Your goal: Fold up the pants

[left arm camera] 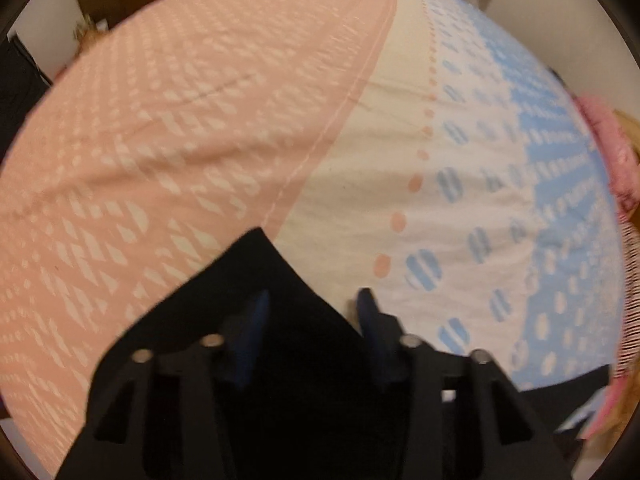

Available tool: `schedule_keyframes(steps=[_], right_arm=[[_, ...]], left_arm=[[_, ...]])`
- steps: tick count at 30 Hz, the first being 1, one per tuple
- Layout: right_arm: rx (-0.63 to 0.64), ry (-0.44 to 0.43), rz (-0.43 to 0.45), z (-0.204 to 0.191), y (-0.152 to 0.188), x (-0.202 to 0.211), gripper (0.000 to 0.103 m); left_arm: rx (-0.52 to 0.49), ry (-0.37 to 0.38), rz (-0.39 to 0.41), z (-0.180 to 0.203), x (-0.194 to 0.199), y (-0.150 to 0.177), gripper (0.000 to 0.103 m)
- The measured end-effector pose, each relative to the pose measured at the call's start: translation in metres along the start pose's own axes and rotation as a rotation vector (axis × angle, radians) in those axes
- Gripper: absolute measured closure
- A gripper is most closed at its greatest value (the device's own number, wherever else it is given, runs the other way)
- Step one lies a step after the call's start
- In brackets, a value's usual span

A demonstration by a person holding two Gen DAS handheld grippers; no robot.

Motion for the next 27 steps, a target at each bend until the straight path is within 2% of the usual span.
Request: schedule_keyframes(steps=[1,2,4,8,14,18,20,24,27], right_arm=[[-0.004,-0.001,0.003,0.0,0.0,0.001,0.099],[-0.01,0.001,0.006,0.0,0.0,0.003,0.099],[-0.02,0.002,0.017,0.003,-0.001,0.007,0.099],[-0.036,0.021,0.047,0.008,-0.004,0.014,0.099],[-0.07,0.052,0.087,0.019,-0.012,0.032,0.099],[-0.08,0.043,0.117,0.02,-0.016,0.053,0.099],[-0.053,0.032,0.134,0.013,-0.014,0.068,0.099],[0.023,0.026,0.14,-0.009,-0.002,0.086,0.099],[0.067,0.005,0.111,-0.028,0.012,0.086,0.099]], left_arm=[[-0.013,-0.016,0.005,0.001,0.0,0.0,0.081],[-0.014,-0.015,0.005,0.0,0.001,0.0,0.089],[0.029,0.044,0.013,0.002,0.002,0.0,0.095],[0.093,0.211,0.11,-0.011,0.024,0.009,0.097],[0.115,0.362,0.281,-0.019,0.089,0.032,0.097],[0.092,0.376,0.388,-0.035,0.133,0.061,0.097],[0.089,0.387,0.419,-0.061,0.149,0.081,0.097],[0.106,0.372,0.47,-0.085,0.155,0.126,0.097],[0.146,0.365,0.476,-0.099,0.141,0.155,0.097]])
Point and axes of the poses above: each gripper's, at about its wrist camera, not at the fingertips, and x roughly against the way its jaws point, z to its right, y to its underside, the point moved 3 cm from there along -x, roughly the way its jaws point, and after that the axes turned 2 degrees about y, right-handed, at the moved point
